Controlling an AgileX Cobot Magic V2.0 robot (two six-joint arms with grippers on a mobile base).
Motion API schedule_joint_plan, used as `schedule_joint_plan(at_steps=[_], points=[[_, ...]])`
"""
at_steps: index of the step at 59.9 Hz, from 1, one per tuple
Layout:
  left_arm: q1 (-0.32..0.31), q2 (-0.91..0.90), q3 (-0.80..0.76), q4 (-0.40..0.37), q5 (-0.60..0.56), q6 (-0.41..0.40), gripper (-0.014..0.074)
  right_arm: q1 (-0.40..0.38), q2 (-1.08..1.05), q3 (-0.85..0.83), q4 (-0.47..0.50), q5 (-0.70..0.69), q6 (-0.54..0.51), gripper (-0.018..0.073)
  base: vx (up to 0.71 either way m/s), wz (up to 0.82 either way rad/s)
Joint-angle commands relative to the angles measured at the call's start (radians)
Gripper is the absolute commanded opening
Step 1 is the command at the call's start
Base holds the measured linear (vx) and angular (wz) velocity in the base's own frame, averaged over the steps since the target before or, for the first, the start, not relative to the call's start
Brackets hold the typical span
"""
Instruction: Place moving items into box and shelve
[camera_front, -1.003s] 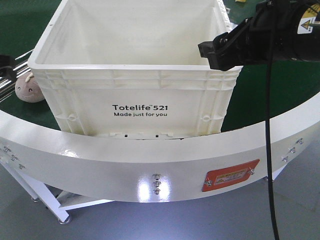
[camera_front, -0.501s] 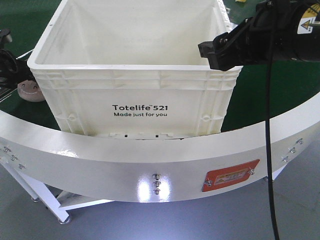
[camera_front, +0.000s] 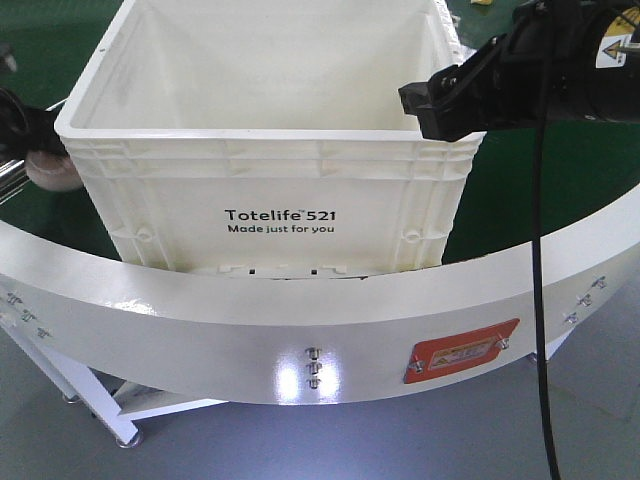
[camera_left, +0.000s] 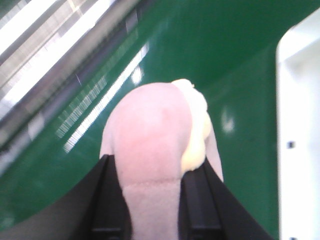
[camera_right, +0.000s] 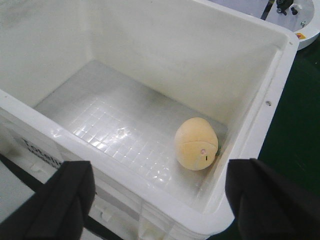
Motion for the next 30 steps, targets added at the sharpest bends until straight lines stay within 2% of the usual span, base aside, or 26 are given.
schedule_joint_plan(at_steps=[1, 7, 14, 21, 30], points=[[-0.003, -0.159, -0.027, -0.01, -0.059, 0.011, 0.0242, -0.003, -0.029, -0.03, -0.018, -0.074, -0.01, 0.0576, 0.0, 0.0], [-0.007, -0.27, -0.027, -0.014, -0.07, 0.015, 0.0251, -0.003, -0.029, -0.03, -0.018, -0.074, -0.01, 0.0576, 0.0, 0.0], [-0.045, -0.373, -0.027, -0.015, -0.079, 0.02, 0.0251, -0.003, -0.029, -0.03, -0.019, -0.079, -0.01, 0.0576, 0.0, 0.0], [-0.147, -0.424, -0.027, -0.031, -0.094, 0.066, 0.0251, -0.003, -0.029, -0.03, -0.019, -0.088, -0.01, 0.0576, 0.0, 0.0], [-0.287, -0.407, -0.027, -0.134, -0.097, 0.201, 0.0259, -0.003, -0.029, -0.03, -0.019, -0.088, -0.01, 0.0576, 0.0, 0.0]])
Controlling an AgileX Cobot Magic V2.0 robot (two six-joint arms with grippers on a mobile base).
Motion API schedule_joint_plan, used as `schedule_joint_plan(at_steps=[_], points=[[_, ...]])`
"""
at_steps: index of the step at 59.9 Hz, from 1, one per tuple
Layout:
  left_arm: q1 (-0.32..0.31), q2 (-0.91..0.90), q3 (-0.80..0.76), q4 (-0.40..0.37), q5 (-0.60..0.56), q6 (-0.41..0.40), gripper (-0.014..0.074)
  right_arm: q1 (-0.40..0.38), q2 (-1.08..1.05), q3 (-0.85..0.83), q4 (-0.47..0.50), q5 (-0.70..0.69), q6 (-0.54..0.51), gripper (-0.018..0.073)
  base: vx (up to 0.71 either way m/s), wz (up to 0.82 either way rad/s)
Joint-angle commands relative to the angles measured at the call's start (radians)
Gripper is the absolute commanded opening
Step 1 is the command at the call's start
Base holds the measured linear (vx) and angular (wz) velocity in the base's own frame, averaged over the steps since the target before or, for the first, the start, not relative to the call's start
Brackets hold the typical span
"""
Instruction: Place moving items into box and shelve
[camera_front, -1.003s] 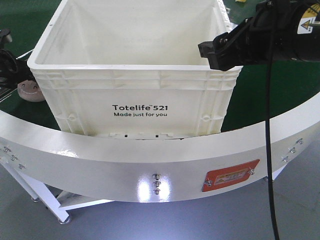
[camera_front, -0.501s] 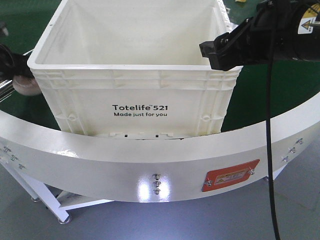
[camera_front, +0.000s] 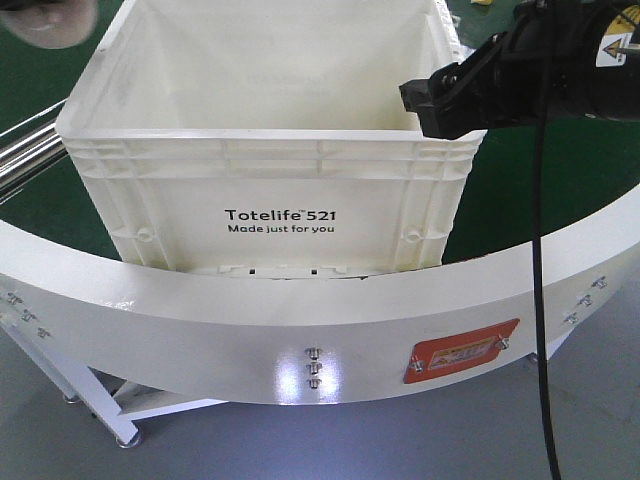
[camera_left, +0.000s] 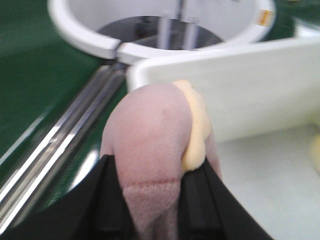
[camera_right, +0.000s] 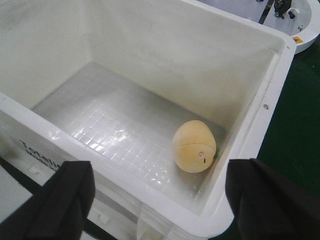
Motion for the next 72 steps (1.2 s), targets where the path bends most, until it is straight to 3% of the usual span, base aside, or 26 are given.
schedule_joint_plan(at_steps=[1, 5, 11, 17, 22, 29, 34, 42, 51, 61, 72], points=[[-0.068, -0.02, -0.027, -0.075, -0.066, 0.079, 0.0267, -0.003, -0.029, -0.03, -0.013, -0.08, -0.01, 0.0576, 0.0, 0.0], [-0.112, 0.004, -0.027, -0.099, -0.067, 0.12, 0.0328, -0.003, -0.029, -0.03, -0.013, -0.08, -0.01, 0.0576, 0.0, 0.0], [-0.16, 0.038, -0.027, -0.111, -0.082, 0.132, 0.0488, -0.003, -0.029, -0.03, -0.013, -0.082, -0.01, 0.0576, 0.0, 0.0], [-0.183, 0.057, -0.027, -0.11, -0.086, 0.129, 0.0652, -0.003, -0.027, -0.03, -0.015, -0.078, -0.01, 0.0576, 0.0, 0.0], [-0.184, 0.057, -0.034, -0.11, -0.072, 0.121, 0.0719, -0.003, -0.027, -0.031, -0.017, -0.073, -0.001, 0.0576, 0.0, 0.0], [-0.182, 0.067, -0.117, -0.038, 0.03, 0.032, 0.0713, -0.043, -0.018, -0.058, -0.055, -0.051, 0.1, 0.0576, 0.0, 0.0], [-0.182, 0.081, -0.204, 0.071, 0.124, -0.095, 0.0696, -0.105, 0.012, -0.105, -0.07, 0.007, 0.175, 0.0576, 0.0, 0.0], [-0.182, 0.113, -0.312, 0.27, 0.247, -0.286, 0.0671, -0.172, 0.081, -0.2, -0.065, 0.107, 0.181, 0.0576, 0.0, 0.0], [-0.18, 0.163, -0.386, 0.432, 0.354, -0.394, 0.0654, -0.179, 0.185, -0.334, -0.065, 0.225, 0.198, 0.0576, 0.0, 0.0], [-0.137, 0.207, -0.435, 0.422, 0.416, -0.443, 0.0644, -0.179, 0.321, -0.484, -0.072, 0.334, 0.225, 0.0576, 0.0, 0.0], [-0.101, 0.235, -0.434, 0.386, 0.458, -0.445, 0.0639, -0.193, 0.455, -0.634, -0.08, 0.433, 0.26, 0.0576, 0.0, 0.0]])
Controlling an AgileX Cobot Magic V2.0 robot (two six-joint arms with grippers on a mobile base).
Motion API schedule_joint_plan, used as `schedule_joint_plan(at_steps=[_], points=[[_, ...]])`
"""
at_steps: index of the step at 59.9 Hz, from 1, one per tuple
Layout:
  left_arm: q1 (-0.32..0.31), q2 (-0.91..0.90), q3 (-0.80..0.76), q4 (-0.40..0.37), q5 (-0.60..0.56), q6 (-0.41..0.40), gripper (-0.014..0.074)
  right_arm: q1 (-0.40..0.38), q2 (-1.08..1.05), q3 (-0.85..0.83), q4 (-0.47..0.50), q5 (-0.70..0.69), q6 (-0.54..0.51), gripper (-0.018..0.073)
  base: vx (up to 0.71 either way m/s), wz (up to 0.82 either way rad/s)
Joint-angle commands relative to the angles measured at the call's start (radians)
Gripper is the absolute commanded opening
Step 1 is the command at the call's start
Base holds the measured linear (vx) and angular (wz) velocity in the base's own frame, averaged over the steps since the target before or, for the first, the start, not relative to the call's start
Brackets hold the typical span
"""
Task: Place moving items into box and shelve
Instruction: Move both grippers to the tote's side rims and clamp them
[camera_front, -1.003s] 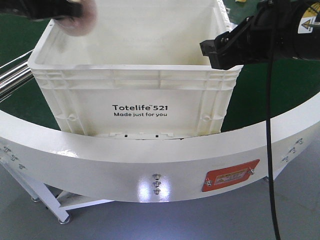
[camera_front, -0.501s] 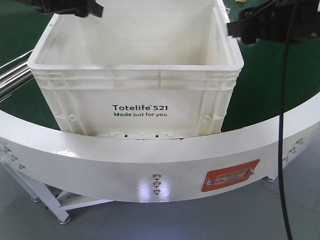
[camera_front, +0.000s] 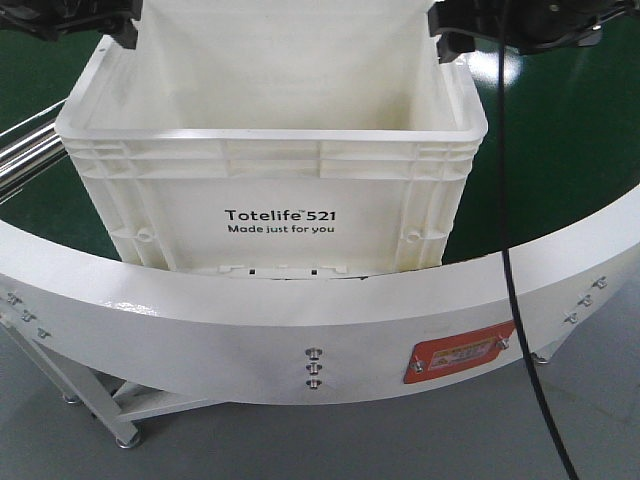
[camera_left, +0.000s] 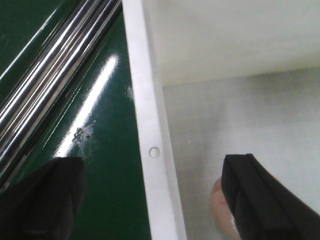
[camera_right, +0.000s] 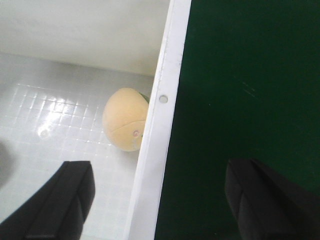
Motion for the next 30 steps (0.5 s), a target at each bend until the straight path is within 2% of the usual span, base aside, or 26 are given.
schedule_joint_plan(at_steps=[1, 12, 30], points=[[0.007, -0.03, -0.035, -0.009, -0.015, -0.009, 0.0637, -0.019, 0.017, -0.101, -0.026, 0.005, 0.025, 0.0576, 0.0, 0.0], [0.007, -0.007, -0.035, 0.0, -0.004, -0.009, 0.0614, -0.024, 0.101, -0.172, -0.018, 0.046, 0.035, 0.0576, 0.0, 0.0], [0.007, 0.049, -0.035, 0.0, 0.016, -0.011, 0.0605, -0.024, 0.168, -0.176, 0.02, 0.024, 0.037, 0.0575, 0.0, 0.0]])
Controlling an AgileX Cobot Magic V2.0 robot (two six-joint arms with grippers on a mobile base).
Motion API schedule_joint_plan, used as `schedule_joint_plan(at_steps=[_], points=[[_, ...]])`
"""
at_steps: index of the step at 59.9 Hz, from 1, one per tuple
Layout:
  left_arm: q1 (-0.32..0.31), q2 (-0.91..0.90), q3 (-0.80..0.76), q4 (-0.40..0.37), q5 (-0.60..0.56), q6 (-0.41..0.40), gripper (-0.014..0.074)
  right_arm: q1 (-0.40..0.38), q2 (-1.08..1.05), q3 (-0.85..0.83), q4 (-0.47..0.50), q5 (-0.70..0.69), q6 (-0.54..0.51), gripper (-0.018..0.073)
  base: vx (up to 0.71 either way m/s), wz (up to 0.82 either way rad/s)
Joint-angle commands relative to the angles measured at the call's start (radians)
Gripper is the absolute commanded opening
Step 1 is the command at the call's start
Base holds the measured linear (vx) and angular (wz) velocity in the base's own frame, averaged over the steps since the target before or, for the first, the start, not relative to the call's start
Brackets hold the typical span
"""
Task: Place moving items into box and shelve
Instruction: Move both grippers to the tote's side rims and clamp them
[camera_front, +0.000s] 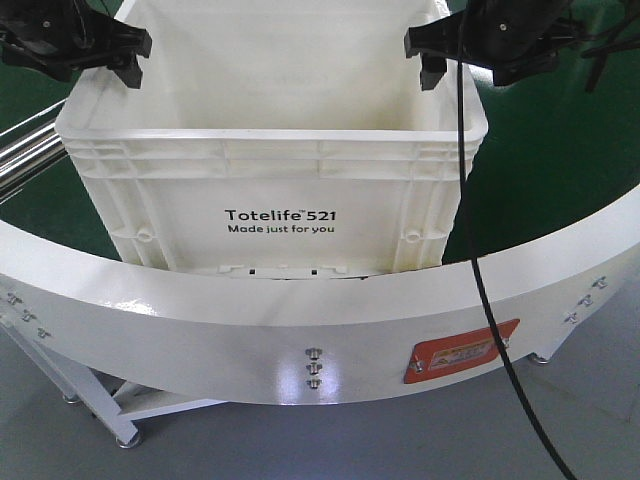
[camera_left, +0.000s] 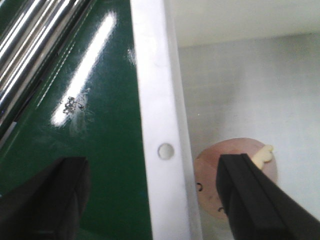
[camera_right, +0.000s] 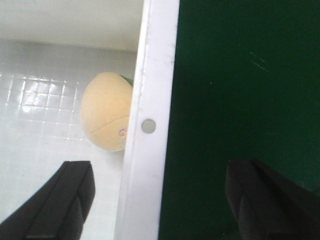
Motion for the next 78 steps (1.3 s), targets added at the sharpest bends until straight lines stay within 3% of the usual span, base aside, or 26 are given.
schedule_joint_plan(at_steps=[1, 19, 33, 47, 56, 67, 78], points=[[0.0, -0.038, -0.035, 0.002, -0.027, -0.01, 0.0604, -0.003, -0.04, -0.035, 0.012, -0.068, -0.001, 0.0575, 0.0, 0.0], [0.0, -0.03, -0.035, 0.001, -0.055, -0.034, 0.0591, -0.003, 0.003, -0.055, 0.024, -0.101, 0.009, 0.0575, 0.0, 0.0], [0.0, -0.03, -0.035, 0.003, -0.057, -0.034, 0.0591, -0.003, 0.099, -0.192, -0.028, 0.022, 0.008, 0.0575, 0.0, 0.0], [0.0, -0.03, -0.035, 0.002, -0.061, -0.033, 0.0591, -0.003, 0.122, -0.235, 0.038, 0.015, -0.003, 0.0575, 0.0, 0.0], [0.0, -0.03, -0.035, 0.002, -0.064, -0.033, 0.0591, -0.003, 0.123, -0.235, 0.031, 0.023, -0.003, 0.0575, 0.0, 0.0], [0.0, -0.03, -0.035, -0.056, -0.07, -0.023, 0.0591, -0.003, 0.123, -0.235, 0.029, 0.027, -0.003, 0.0575, 0.0, 0.0], [0.0, -0.03, -0.035, -0.057, -0.078, -0.009, 0.0591, -0.003, 0.123, -0.235, 0.029, 0.04, -0.003, 0.0575, 0.0, 0.0]])
